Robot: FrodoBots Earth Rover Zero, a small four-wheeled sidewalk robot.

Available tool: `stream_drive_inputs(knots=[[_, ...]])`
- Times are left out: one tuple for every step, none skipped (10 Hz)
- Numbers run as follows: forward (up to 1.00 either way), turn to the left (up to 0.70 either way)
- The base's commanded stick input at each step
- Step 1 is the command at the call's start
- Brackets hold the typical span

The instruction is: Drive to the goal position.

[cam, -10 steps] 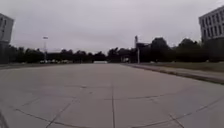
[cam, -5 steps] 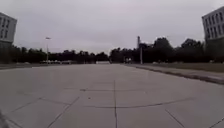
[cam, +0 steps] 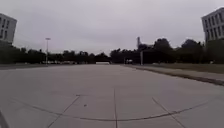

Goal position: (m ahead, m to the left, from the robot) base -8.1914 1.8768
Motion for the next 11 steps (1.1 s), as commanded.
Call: stream_drive_inputs(knots=[[0.70, 0.00], [0.70, 0.00], [0.70, 0.00], [0.70, 0.00], [0.70, 0.00], [0.70, 0.00], [0.70, 0.00], [0.70, 0.00], [0.70, 0.00], [0.70, 0.00], [0.70, 0.00]])
